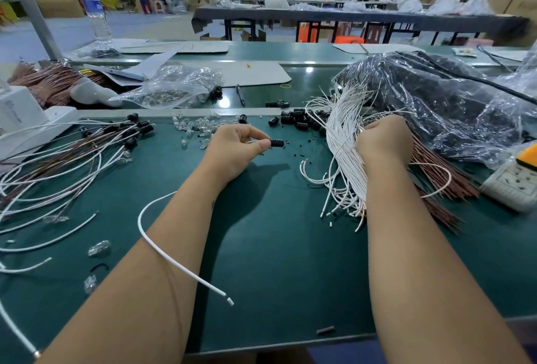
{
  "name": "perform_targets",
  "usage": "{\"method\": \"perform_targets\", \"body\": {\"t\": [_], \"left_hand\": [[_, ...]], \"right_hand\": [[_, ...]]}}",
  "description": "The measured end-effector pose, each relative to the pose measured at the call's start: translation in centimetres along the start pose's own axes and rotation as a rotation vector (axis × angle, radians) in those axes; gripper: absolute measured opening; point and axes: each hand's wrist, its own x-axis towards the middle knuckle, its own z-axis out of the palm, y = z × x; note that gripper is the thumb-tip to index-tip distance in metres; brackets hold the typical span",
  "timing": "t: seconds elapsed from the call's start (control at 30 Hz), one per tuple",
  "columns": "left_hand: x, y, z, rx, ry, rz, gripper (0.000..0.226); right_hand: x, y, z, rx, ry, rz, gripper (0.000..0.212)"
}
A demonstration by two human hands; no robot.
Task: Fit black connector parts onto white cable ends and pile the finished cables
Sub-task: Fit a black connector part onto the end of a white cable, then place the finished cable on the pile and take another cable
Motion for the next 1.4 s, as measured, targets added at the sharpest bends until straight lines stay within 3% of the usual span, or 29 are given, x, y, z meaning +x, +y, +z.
{"method": "perform_targets", "body": {"t": [0.1, 0.2, 0.33, 0.4, 0.6, 0.77, 0.87, 0.93, 1.0, 1.07, 1.23, 1.4], "left_hand": [[0.0, 0.1, 0.0, -0.003, 0.0, -0.002, 0.002], [0.0, 0.1, 0.0, 0.003, 0.0, -0.002, 0.002], [-0.1, 0.1, 0.0, 0.003, -0.002, -0.005, 0.002], [-0.1, 0.0, 0.0, 0.004, -0.003, -0.006, 0.003], [-0.1, 0.0, 0.1, -0.001, -0.002, -0.005, 0.004], [0.1, -0.3, 0.1, -0.027, 0.01, 0.0, 0.005], [0.2, -0.5, 0.1, -0.057, 0.072, 0.006, 0.009], [0.3, -0.6, 0.2, -0.106, 0.121, -0.004, 0.012], [0.4, -0.7, 0.1, -0.152, 0.176, 0.001, 0.013], [0.6, -0.7, 0.0, -0.195, 0.256, 0.03, 0.013], [1.0, -0.9, -0.5, -0.276, 0.448, 0.094, 0.015], [1.0, -0.4, -0.4, -0.365, 0.41, 0.164, 0.015]], "right_hand": [[0.4, 0.1, 0.4, 0.129, 0.035, -0.047, 0.028], [0.4, -0.2, 0.4, 0.306, 0.032, -0.047, 0.023], [0.2, -0.8, 0.4, 0.77, -0.05, 0.138, 0.012], [0.1, -0.9, 0.5, 0.841, -0.074, 0.162, 0.013], [-0.2, -0.9, 0.2, 0.626, -0.04, 0.028, 0.009], [-1.3, -2.0, 0.0, 0.159, 0.307, -0.342, 0.009], [-2.9, -3.9, 0.5, 0.172, 0.377, -0.636, 0.012], [-4.4, -5.0, 1.4, 0.307, 0.36, -0.757, 0.014], [-5.9, -5.9, 2.0, 0.511, 0.284, -0.798, 0.014], [-6.8, -6.5, 2.4, 0.745, 0.146, -0.725, 0.008], [-6.9, -7.2, 2.9, 1.339, -0.312, -0.239, 0.017], [-6.6, -6.7, 2.9, 1.634, -0.695, 0.079, 0.021]]}}
